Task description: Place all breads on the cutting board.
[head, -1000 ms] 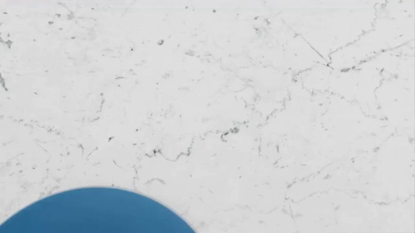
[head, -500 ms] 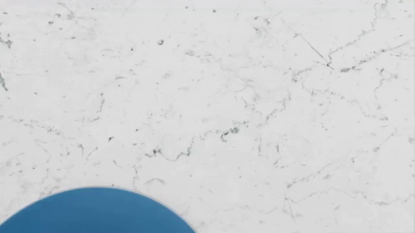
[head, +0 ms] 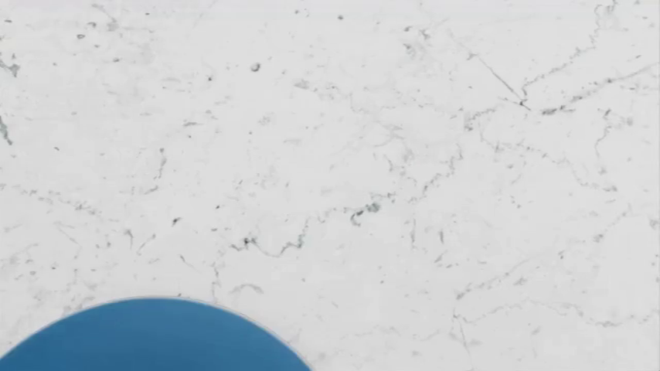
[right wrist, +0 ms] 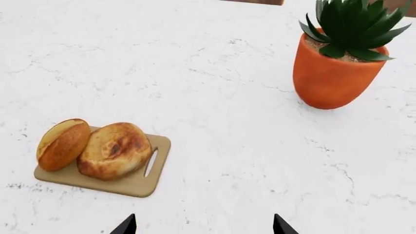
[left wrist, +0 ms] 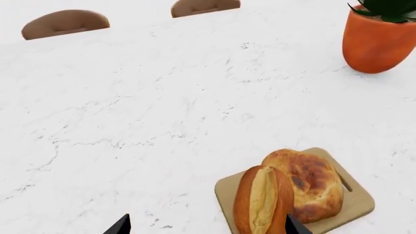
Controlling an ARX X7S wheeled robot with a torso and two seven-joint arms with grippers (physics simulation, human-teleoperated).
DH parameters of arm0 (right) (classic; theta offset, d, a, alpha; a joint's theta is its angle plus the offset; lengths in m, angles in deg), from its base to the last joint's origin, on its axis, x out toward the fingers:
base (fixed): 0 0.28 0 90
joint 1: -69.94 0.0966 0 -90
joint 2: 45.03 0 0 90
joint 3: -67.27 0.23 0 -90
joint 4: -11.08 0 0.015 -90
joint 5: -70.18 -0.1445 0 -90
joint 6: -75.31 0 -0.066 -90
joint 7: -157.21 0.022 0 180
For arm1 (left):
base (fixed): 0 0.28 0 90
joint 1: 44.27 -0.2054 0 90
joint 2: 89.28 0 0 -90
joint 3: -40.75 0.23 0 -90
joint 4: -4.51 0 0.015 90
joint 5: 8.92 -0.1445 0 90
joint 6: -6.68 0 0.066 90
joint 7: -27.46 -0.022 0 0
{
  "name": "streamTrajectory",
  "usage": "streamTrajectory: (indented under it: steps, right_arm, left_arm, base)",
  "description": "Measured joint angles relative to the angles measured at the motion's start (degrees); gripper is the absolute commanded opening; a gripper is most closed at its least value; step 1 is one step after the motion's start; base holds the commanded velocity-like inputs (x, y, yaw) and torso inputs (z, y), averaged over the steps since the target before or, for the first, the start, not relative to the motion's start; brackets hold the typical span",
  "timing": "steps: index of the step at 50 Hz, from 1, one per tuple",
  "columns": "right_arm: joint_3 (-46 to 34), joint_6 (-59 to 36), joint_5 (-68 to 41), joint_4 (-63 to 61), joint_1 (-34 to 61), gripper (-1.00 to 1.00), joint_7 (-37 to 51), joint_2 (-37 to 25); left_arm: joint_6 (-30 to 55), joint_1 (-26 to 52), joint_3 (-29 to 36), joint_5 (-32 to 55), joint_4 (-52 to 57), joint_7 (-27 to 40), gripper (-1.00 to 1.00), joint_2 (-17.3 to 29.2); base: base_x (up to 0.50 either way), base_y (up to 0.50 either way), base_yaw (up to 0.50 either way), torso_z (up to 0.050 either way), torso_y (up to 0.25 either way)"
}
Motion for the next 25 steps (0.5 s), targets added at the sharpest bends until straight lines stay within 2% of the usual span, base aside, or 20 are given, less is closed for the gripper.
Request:
streamTrajectory:
  steps: [9, 18, 25]
  right_arm:
    - [0.55, 3.06, -4.50, -5.28, -2.79, 1.00, 2.41, -3.87]
    - [1.22, 5.20, -6.72, -8.50, -4.87, 1.00, 3.38, -6.35]
    - [1.79, 6.48, -7.31, -10.25, -6.74, 1.00, 3.45, -7.68]
  left_arm:
    - [-0.47, -2.84, -0.59, 8.77, 3.61, 6.79, 1.00, 3.63]
    - [-1.57, -5.02, -0.64, 14.13, 5.44, 10.63, 1.00, 6.13]
    - [-2.66, -6.62, -0.42, 16.57, 6.36, 12.22, 1.00, 7.19]
  base:
    - [0.49, 0.00, -0.06, 0.000, -0.024]
    - [0.49, 0.00, -0.06, 0.000, -0.026]
    - [0.35, 0.00, -0.04, -0.006, 0.140]
